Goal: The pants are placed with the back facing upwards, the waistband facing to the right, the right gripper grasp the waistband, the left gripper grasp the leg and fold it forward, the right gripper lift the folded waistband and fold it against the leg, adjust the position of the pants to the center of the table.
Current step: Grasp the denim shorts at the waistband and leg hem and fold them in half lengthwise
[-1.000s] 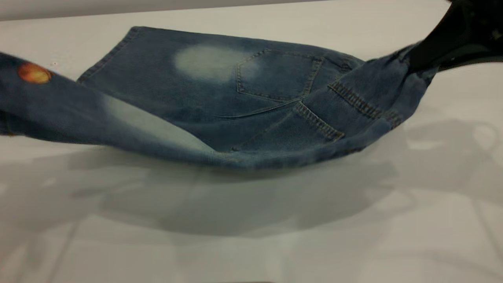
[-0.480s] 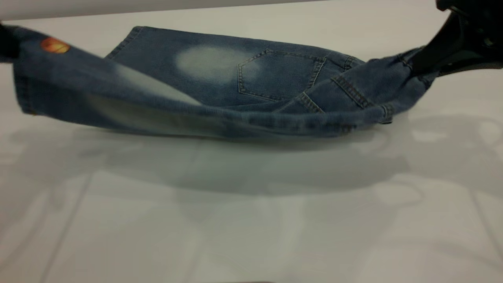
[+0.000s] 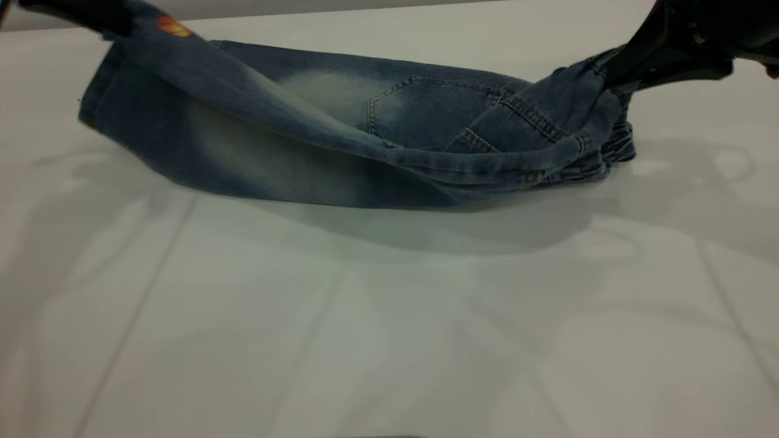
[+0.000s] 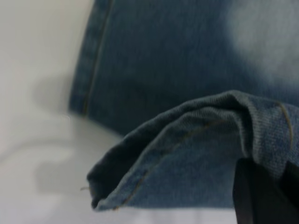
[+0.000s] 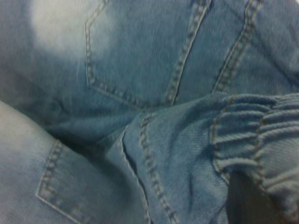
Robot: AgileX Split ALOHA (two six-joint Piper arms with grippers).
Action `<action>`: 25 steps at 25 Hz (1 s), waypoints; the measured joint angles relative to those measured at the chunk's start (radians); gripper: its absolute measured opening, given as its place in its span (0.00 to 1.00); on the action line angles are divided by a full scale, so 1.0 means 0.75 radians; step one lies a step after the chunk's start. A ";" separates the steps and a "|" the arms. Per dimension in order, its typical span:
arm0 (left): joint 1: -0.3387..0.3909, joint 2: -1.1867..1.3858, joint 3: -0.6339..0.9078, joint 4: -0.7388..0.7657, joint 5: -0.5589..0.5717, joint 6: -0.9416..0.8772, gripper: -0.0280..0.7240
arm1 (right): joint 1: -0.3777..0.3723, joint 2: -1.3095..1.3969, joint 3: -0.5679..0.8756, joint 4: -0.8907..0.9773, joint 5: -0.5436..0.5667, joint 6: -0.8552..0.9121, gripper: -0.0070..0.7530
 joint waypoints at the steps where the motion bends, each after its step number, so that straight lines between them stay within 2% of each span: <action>1: -0.005 0.028 -0.043 0.001 0.006 0.011 0.10 | -0.013 0.018 -0.019 0.007 0.003 0.000 0.06; 6: -0.006 0.155 -0.221 0.004 0.014 0.059 0.10 | -0.114 0.085 -0.062 0.036 0.024 0.000 0.06; 12: -0.007 0.253 -0.337 0.004 0.014 0.074 0.10 | -0.260 0.129 -0.080 0.056 0.080 0.001 0.06; 18: -0.011 0.350 -0.395 0.003 0.008 0.090 0.10 | -0.283 0.190 -0.129 0.082 0.146 -0.035 0.06; 25: -0.018 0.395 -0.396 0.000 -0.109 0.094 0.10 | -0.283 0.267 -0.155 0.278 0.159 -0.237 0.06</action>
